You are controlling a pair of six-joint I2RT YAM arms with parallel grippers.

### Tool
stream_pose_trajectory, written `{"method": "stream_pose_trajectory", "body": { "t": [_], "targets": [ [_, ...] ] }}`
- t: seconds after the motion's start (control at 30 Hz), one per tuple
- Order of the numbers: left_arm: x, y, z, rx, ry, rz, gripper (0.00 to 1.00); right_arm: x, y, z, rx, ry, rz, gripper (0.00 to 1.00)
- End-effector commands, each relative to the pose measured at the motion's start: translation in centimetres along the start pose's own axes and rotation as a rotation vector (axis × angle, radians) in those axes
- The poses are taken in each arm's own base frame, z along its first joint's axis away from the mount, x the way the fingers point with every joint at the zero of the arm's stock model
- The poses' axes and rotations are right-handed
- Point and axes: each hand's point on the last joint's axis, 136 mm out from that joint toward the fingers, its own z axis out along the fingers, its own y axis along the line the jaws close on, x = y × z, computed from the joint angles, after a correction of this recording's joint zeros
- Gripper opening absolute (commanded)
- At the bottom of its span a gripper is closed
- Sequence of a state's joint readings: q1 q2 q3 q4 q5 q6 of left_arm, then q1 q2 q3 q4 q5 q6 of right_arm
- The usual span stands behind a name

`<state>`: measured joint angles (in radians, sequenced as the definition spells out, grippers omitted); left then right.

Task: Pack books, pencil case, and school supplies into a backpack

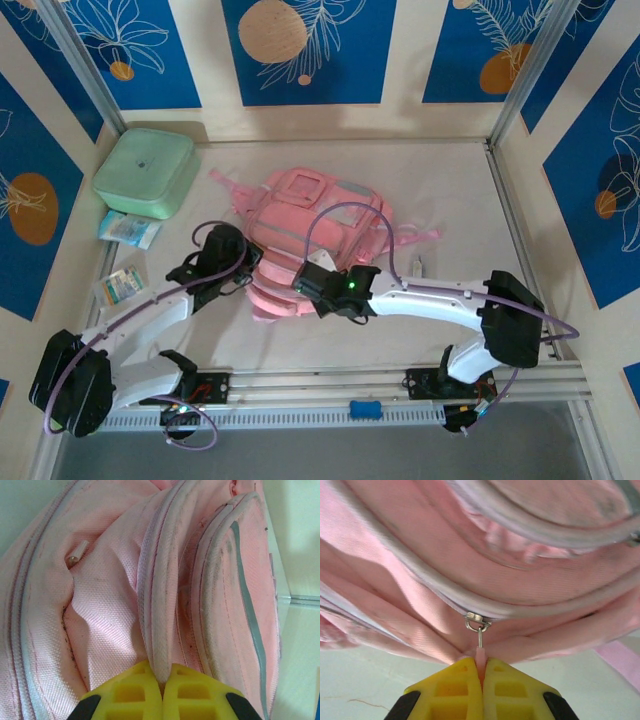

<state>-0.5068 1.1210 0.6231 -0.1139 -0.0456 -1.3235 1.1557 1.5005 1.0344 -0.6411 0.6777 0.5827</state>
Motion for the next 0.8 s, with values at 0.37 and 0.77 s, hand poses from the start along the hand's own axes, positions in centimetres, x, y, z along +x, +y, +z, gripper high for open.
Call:
{"method": "stream_pose_trajectory", "body": {
  "t": [0.37, 0.77],
  "targets": [
    [-4.1, 0.1, -1.6, -0.048, -0.044, 0.218, 0.00, -0.8, -10.4, 0.8, 0.173, 0.019, 0.094, 0.00],
    [-5.1, 0.9, -0.9, -0.077, 0.003, 0.277, 0.00, -4.5, -14.8, 3.8, 0.130, -0.024, 0.203, 0.00]
  ]
}}
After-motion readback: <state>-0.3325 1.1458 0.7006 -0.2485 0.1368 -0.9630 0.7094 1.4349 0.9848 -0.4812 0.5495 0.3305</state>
